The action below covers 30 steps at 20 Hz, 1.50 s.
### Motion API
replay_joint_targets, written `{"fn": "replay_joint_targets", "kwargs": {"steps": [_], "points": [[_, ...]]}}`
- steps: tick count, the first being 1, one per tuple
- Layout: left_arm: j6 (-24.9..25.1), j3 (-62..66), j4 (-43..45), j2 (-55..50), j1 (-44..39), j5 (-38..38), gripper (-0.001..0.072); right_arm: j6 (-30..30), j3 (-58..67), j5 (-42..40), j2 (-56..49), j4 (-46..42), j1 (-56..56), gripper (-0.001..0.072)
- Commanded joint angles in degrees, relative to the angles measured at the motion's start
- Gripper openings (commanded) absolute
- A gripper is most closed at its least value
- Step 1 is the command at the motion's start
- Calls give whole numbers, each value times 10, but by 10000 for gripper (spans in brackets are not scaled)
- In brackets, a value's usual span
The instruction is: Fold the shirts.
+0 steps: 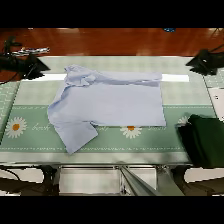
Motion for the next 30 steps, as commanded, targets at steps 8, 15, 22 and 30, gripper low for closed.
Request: {"fn": "replay_joint_targets", "kwargs": {"steps": [8,15,22,30], "points": [[77,-432,58,188,204,-21,506,-73,-369,-62,259,-78,-126,408],[87,-523,16,185,212,33,506,-120,-475,-75,280,7,-125,408],[87,-529,7,183,146,120,506,-123,-486,-75,280,9,-125,408],[89,-528,7,171,57,156,28,-118,-486,-84,280,7,-125,408]]}}
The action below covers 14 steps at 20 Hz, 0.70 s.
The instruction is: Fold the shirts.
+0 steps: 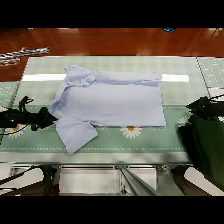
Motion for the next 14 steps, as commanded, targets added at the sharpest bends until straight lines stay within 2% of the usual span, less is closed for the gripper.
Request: {"fn": "replay_joint_targets", "kwargs": {"steps": [1,5,8,10,14], "points": [[-1,0,-5,-8,-26,-2,23,3,0,-6,0,-4,0,408],[-1,5,-4,-7,-26,-14,23,17,-79,9,0,-12,0,408],[-1,5,-4,-7,-26,-19,23,20,-147,-9,-4,-16,32,408],[-1,5,-4,-7,-25,-21,23,20,-154,-15,-26,-18,73,408],[-1,5,-4,-7,-26,-25,23,17,-152,-75,-61,40,120,408]]}}
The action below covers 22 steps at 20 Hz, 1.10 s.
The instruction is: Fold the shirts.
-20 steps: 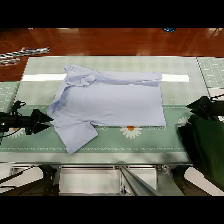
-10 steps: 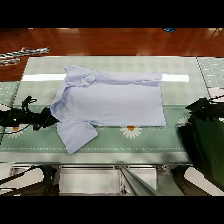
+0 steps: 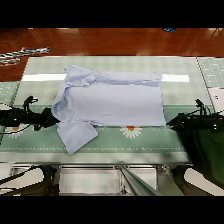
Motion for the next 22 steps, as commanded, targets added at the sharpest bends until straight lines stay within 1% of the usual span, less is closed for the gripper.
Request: {"fn": "replay_joint_targets", "kwargs": {"steps": [1,5,6,7,8,9,10,12,15,17,20,21,22], "points": [[0,0,0,0,0,-5,23,-1,-3,-49,-30,40,39,408],[0,0,0,0,0,-5,23,-1,23,-90,-67,86,89,408],[0,0,0,0,0,-5,23,-1,31,-99,-77,90,112,385],[0,1,-1,0,0,-6,23,-1,43,-106,-85,92,134,247],[0,6,-9,2,0,-8,23,-14,64,-102,-91,93,152,23],[0,18,-22,5,0,-18,23,-25,96,-83,-90,96,165,21],[0,43,-33,12,1,-32,23,-26,138,-45,-90,95,169,21],[0,119,-70,38,5,-48,23,-19,253,21,-80,86,168,21],[0,274,-188,74,7,-35,23,33,469,41,-43,42,168,21],[0,388,-256,88,6,-12,23,67,621,50,-33,-8,168,21],[-22,564,-264,98,10,12,23,110,823,104,-32,-82,168,21],[-29,616,-263,102,12,15,23,111,871,123,-30,-91,168,21],[-35,658,-262,108,18,16,23,111,895,124,-15,-93,168,21]]}}
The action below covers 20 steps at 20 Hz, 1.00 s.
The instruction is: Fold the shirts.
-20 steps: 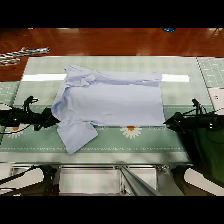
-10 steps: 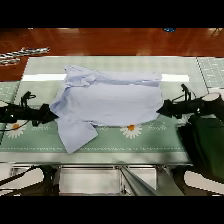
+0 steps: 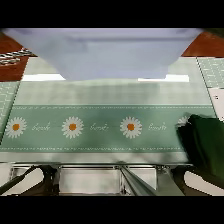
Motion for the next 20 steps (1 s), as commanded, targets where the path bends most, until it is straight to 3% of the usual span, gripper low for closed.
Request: {"fn": "replay_joint_targets", "kwargs": {"steps": [1,9,11,13,20], "points": [[-22,177,-21,23,13,19,23,28,141,30,40,-56,0,21],[-32,242,100,195,99,17,23,39,75,61,231,-77,1,21],[-48,242,143,230,75,10,23,47,69,95,262,-97,1,21],[-75,242,239,267,29,13,23,60,69,120,284,-123,1,21],[-162,156,555,349,-138,-89,23,85,59,202,297,-167,1,21]]}}
